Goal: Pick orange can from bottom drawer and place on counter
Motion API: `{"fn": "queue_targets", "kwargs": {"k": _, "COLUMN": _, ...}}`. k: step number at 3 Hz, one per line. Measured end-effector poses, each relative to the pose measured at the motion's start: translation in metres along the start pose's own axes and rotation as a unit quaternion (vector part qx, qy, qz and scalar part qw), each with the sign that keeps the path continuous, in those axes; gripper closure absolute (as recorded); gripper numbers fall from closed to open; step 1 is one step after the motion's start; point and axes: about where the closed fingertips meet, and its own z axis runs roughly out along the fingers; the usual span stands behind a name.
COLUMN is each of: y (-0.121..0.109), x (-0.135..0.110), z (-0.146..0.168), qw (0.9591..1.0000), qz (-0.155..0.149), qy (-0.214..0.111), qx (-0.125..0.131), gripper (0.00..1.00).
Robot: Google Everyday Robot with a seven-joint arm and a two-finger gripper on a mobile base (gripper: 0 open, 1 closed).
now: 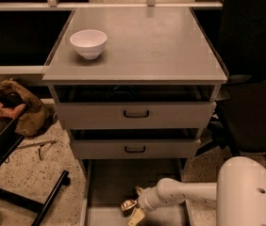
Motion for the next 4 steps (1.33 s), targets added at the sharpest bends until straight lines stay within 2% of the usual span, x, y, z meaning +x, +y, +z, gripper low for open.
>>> {"fn": "queue_targets", "kwargs": {"k": 2, "y": -0.012, "x": -0.006, "z": 0.039, "qw": 0.9996, "qz": -0.016, "qy": 0.008, "qx": -0.021, "gripper": 0.00}}
{"fn": "queue_targets", "kwargs": {"k": 4, "y": -0.017, "x": 0.004, "z": 0.067, "qw": 0.9989, "qz": -0.016, "qy": 0.008, "qx": -0.043, "gripper": 0.00}}
